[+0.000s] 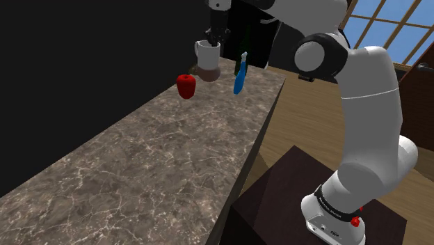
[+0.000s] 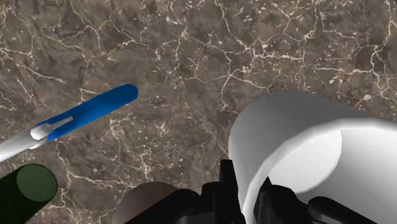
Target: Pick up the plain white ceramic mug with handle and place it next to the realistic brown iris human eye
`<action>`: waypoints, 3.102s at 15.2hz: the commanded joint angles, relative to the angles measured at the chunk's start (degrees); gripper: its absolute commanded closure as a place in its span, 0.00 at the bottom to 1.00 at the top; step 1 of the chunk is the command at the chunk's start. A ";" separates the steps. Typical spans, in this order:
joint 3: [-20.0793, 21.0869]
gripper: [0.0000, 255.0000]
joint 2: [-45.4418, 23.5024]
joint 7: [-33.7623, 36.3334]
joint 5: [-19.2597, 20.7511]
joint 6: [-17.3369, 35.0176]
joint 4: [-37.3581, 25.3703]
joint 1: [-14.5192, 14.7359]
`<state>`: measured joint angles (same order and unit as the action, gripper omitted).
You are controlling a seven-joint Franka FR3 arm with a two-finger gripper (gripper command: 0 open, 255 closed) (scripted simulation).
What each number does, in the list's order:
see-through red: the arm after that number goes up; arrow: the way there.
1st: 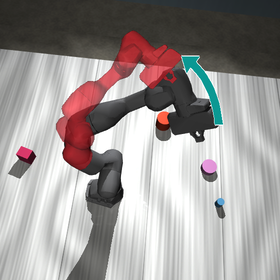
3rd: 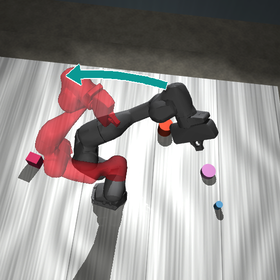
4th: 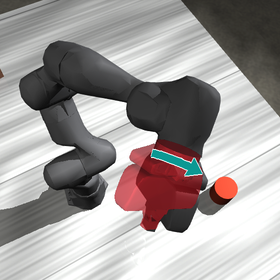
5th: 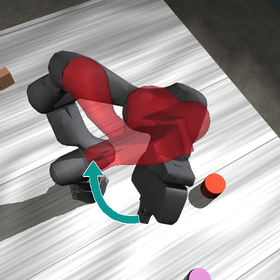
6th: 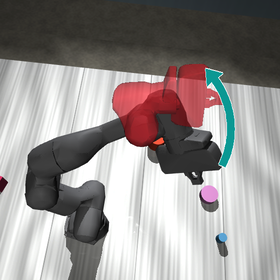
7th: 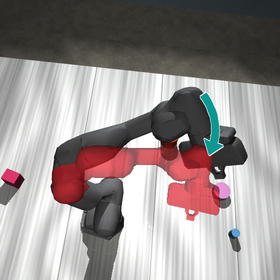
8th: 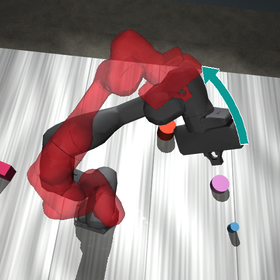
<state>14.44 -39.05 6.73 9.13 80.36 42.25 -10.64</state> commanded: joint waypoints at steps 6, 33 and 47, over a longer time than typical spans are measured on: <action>0.06 1.00 2.04 -0.81 -0.43 6.48 8.58 -2.22; -0.04 1.00 4.46 0.29 -0.50 29.01 33.74 -4.75; -0.25 0.00 3.32 0.55 -0.16 32.69 36.31 -4.81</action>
<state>14.18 -35.75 7.28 8.98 113.04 78.56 -15.46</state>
